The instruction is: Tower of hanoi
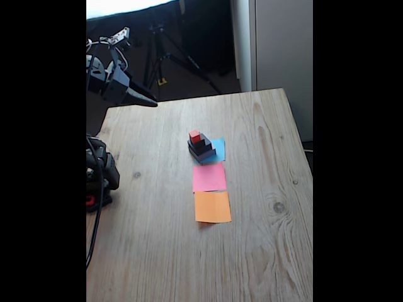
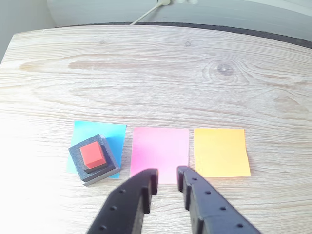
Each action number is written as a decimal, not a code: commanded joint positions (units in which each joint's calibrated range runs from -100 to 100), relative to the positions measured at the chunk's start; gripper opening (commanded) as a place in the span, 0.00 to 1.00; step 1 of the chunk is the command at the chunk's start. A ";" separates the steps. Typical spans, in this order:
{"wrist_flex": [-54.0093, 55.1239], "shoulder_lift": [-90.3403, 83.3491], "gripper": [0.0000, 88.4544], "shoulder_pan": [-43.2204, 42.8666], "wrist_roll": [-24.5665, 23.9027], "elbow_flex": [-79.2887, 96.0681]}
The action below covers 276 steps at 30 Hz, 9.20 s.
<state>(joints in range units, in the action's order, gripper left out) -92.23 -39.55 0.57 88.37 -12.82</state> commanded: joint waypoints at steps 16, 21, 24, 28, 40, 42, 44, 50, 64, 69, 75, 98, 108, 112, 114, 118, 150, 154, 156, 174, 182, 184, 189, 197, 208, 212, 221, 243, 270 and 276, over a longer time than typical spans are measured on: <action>21.61 -20.26 0.00 1.48 -53.25 43.64; 28.17 -24.42 0.00 5.32 -73.99 53.18; 28.90 -27.37 0.00 6.24 -80.68 58.73; 30.28 -31.38 0.00 6.75 -88.20 65.00; 42.58 -37.74 0.00 4.07 -130.51 88.73; 45.01 -40.09 0.00 4.15 -135.19 93.82; 47.03 -42.36 0.00 4.07 -138.54 98.18; 50.35 -43.80 0.00 2.48 -145.22 105.37; 49.05 -49.25 0.00 2.23 -164.29 112.73; 45.01 -49.25 0.00 2.15 -172.48 112.73; 40.72 -49.25 0.00 1.73 -182.18 112.82; 37.32 -49.25 0.00 1.48 -188.37 112.82; 37.32 -49.25 0.00 1.31 -188.37 112.82; 37.32 -49.25 0.00 1.31 -188.37 112.82; 37.32 -49.25 0.00 1.31 -188.37 112.82; 37.32 -49.25 0.00 1.31 -188.37 112.82; 37.32 -49.25 0.00 1.31 -188.37 112.82; 37.32 -49.25 0.00 1.31 -188.37 112.82; 37.32 -49.25 0.00 1.31 -188.37 112.82; 37.32 -49.25 0.00 1.31 -188.37 112.82; 37.32 -49.25 0.00 1.31 -188.37 112.82; 37.32 -49.25 0.00 1.31 -188.37 112.82; 37.32 -49.25 0.00 1.31 -188.37 112.82; 37.32 -49.25 0.00 1.31 -188.37 112.82; 37.32 -49.25 0.00 1.31 -188.37 112.82; 37.32 -49.25 0.00 1.31 -188.37 112.82; 37.32 -49.25 0.00 1.31 -188.37 112.82; 37.32 -49.25 0.00 1.31 -188.37 112.82; 37.32 -49.25 0.00 1.31 -188.37 112.82; 37.32 -49.25 0.00 1.31 -188.37 112.82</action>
<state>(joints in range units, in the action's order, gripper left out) -54.60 -88.46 2.43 -99.13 99.65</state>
